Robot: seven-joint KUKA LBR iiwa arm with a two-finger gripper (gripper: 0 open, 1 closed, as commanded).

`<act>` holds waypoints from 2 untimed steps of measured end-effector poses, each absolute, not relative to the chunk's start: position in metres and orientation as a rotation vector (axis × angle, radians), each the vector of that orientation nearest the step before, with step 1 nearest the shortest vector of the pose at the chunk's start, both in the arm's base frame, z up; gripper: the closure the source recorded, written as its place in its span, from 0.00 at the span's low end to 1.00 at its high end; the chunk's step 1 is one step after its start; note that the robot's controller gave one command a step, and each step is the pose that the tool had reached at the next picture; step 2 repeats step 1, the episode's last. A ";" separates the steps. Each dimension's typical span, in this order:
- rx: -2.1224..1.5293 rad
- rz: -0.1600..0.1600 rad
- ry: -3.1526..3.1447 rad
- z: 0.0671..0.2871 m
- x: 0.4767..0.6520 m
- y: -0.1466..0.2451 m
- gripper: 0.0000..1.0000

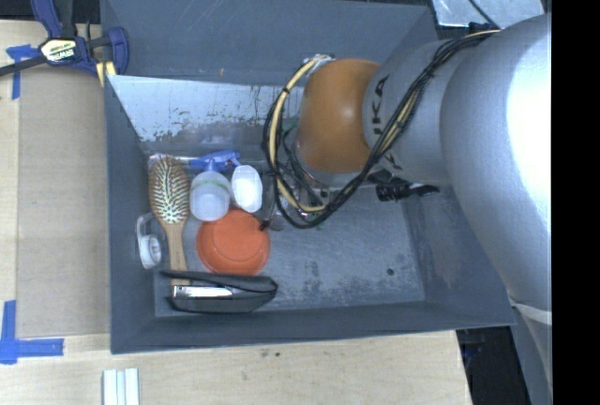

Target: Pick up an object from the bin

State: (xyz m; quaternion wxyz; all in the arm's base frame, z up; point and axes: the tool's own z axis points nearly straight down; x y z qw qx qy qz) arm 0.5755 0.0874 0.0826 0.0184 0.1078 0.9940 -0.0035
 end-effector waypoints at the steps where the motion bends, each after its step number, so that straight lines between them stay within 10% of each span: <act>1: 0.250 -0.010 3.084 0.180 0.585 0.091 1.00; 2: 0.250 -0.010 3.084 0.180 0.585 0.091 1.00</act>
Offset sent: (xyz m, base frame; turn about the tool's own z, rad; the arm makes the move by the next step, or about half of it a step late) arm -0.0031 0.0130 -0.0091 -0.0136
